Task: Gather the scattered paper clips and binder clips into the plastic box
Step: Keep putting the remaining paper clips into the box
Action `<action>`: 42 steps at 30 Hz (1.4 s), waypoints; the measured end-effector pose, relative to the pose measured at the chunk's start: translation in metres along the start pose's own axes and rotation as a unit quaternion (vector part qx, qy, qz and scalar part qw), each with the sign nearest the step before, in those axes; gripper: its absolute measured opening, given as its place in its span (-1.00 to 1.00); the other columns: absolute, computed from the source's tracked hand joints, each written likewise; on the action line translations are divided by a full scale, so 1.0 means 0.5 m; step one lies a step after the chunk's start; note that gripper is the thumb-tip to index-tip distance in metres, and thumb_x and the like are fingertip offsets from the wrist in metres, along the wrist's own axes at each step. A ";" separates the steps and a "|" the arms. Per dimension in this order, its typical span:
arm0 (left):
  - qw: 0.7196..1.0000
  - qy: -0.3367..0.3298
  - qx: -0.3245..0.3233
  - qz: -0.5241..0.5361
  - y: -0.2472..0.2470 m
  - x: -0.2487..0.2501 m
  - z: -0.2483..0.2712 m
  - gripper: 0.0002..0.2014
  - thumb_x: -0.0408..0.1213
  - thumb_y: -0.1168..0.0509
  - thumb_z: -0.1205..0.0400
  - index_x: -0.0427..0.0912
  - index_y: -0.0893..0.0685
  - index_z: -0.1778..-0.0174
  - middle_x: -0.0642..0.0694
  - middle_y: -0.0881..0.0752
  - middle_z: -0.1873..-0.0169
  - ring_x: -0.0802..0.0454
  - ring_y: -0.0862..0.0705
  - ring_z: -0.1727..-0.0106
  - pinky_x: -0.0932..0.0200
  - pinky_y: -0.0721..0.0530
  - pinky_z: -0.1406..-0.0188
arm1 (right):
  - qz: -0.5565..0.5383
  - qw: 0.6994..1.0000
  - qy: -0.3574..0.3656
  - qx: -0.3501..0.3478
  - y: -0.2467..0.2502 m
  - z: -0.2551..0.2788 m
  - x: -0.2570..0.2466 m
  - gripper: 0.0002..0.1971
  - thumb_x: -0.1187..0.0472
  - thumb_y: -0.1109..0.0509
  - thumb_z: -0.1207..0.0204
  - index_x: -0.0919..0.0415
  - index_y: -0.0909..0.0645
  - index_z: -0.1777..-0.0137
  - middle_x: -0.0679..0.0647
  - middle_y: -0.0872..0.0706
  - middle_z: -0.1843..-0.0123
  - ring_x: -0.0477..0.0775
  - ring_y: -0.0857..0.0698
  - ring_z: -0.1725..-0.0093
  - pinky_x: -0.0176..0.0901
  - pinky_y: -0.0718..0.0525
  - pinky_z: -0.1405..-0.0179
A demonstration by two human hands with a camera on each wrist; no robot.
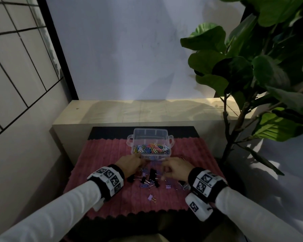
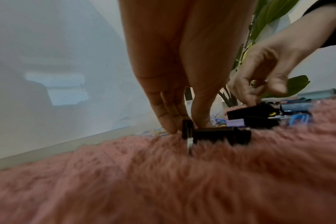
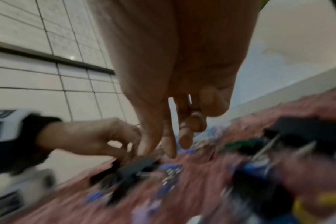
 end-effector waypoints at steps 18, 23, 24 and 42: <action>0.998 -0.029 0.007 0.061 0.007 -0.004 0.003 -0.73 -0.38 -0.12 -0.61 -0.13 -0.57 -0.18 -0.13 -0.63 -0.21 -0.13 -0.64 -0.16 0.00 -0.64 -0.13 | 0.080 0.995 0.051 0.015 0.001 -0.014 0.023 -0.82 0.47 -0.27 -0.47 0.35 -0.63 -0.01 0.23 -0.65 -0.08 0.19 -0.64 -0.09 -0.07 -0.56 0.02; 0.995 -0.017 0.042 0.086 0.038 -0.012 0.016 -0.80 -0.37 -0.24 -0.56 -0.16 -0.66 -0.07 -0.12 -0.73 -0.06 -0.08 -0.68 -0.09 0.06 -0.64 -0.07 | -0.188 0.981 -0.021 0.045 0.024 -0.026 0.047 -0.92 0.46 -0.40 -0.43 0.31 -0.69 0.16 0.09 -0.72 0.25 0.08 -0.73 0.20 -0.32 -0.68 0.22; 0.993 -0.015 0.057 0.099 0.050 -0.015 0.020 -0.83 -0.36 -0.25 -0.57 -0.17 -0.67 -0.03 -0.10 -0.74 -0.02 -0.05 -0.69 -0.06 0.12 -0.62 -0.03 | -0.257 0.964 -0.040 0.059 0.031 -0.023 0.053 -0.89 0.47 -0.40 -0.43 0.26 -0.68 0.21 0.07 -0.73 0.29 0.12 -0.75 0.23 -0.19 -0.74 0.22; 0.951 0.107 0.149 0.249 0.119 -0.052 -0.030 -0.80 -0.48 -0.27 -0.52 -0.28 -0.75 0.02 -0.24 -0.80 0.07 -0.04 -0.74 0.01 0.34 -0.52 0.07 | -0.555 0.817 -0.106 0.113 0.082 0.001 0.093 -0.81 0.60 -0.37 -0.38 0.32 -0.57 0.30 0.24 -0.66 0.28 0.06 -0.73 0.52 -0.10 -0.78 0.48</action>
Point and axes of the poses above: each hand's wrist, its own z-axis away from the middle knuckle, its own y-axis out of the back of the hand, x = y × z, the point moved 2 cm from there along -z, towards the middle knuckle
